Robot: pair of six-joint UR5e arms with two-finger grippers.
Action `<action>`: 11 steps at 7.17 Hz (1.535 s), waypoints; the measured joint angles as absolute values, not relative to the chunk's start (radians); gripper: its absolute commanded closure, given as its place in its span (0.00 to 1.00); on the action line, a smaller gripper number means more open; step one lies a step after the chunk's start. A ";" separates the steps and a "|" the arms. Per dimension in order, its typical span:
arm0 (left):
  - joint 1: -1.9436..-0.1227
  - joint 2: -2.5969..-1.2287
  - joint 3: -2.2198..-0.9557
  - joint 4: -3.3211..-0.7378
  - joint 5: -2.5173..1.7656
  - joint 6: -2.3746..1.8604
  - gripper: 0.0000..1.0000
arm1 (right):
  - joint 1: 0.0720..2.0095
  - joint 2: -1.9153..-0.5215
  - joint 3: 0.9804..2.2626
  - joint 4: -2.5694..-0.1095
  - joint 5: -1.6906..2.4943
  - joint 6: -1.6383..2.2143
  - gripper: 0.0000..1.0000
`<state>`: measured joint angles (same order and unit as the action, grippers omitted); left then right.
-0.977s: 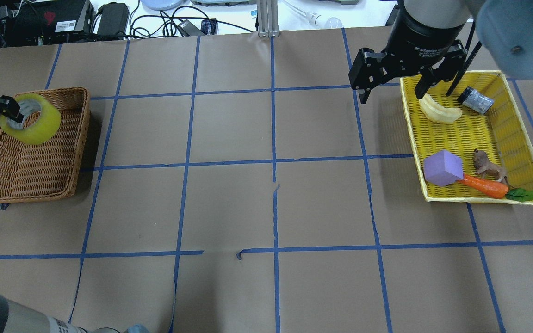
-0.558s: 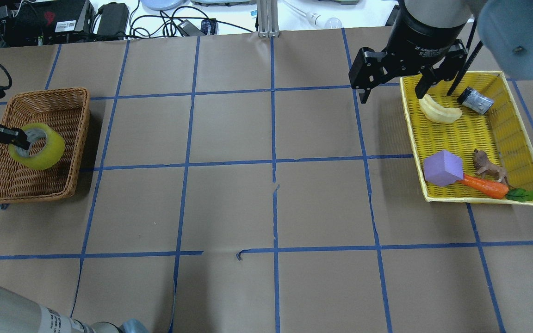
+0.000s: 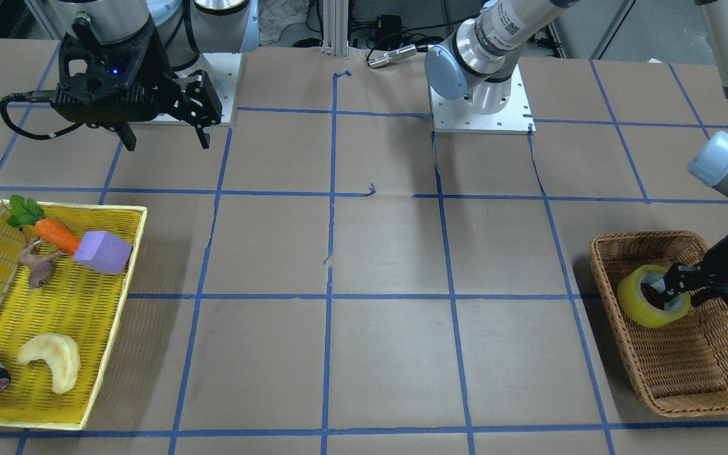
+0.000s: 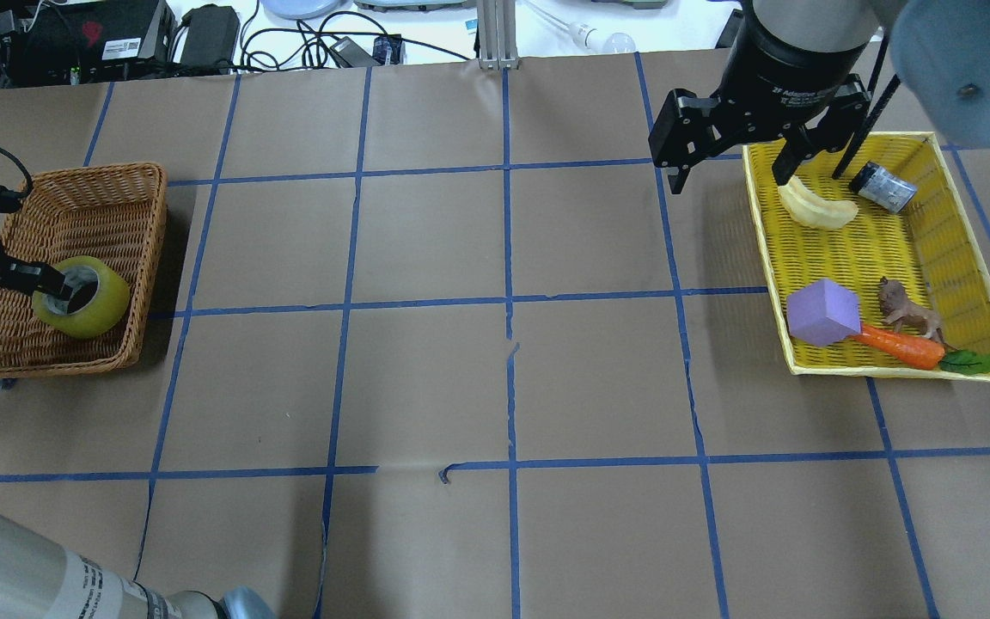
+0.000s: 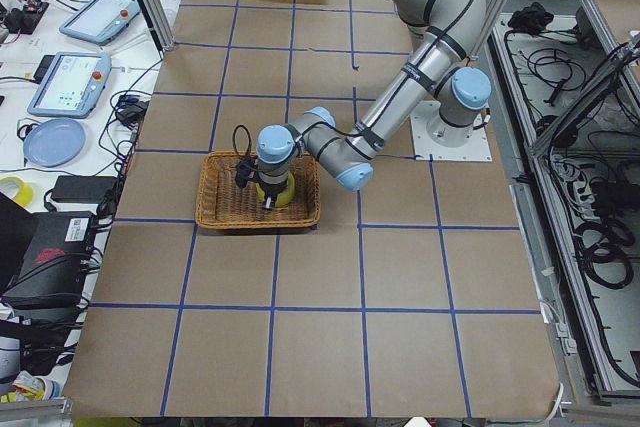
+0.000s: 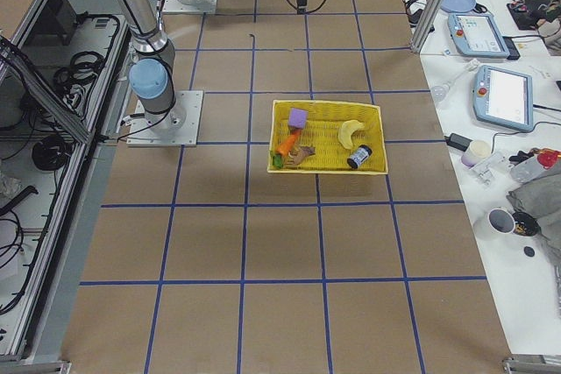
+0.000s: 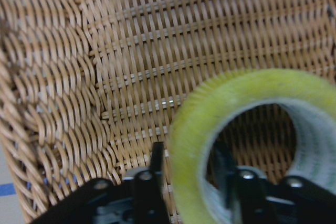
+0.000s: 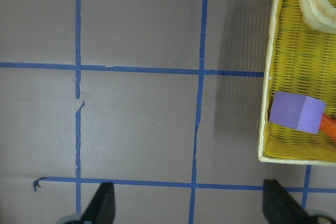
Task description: Transfer tape with both arms
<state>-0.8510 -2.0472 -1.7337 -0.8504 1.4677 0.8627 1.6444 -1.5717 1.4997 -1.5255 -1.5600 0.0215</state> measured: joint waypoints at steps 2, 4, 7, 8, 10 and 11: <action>-0.904 -1.994 -1.680 -0.878 1.466 0.792 0.00 | 1.644 -1.571 1.499 -1.525 -1.560 0.021 0.00; -1.036 -1.898 -1.619 -1.029 1.468 0.667 0.00 | 1.644 -1.572 1.499 -1.525 -1.561 0.021 0.00; -1.261 -1.780 -1.599 -1.290 1.471 0.384 0.00 | 1.644 -1.571 1.498 -1.525 -1.560 0.022 0.00; -1.353 -1.745 -1.596 -1.362 1.476 0.276 0.00 | 1.644 -1.571 1.497 -1.526 -1.559 0.021 0.00; -1.495 -1.695 -1.569 -1.470 1.528 0.153 0.00 | 1.644 -1.571 1.497 -1.527 -1.560 0.021 0.00; -1.528 -1.681 -1.546 -1.522 1.549 0.137 0.00 | 1.644 -1.571 1.497 -1.526 -1.560 0.021 0.00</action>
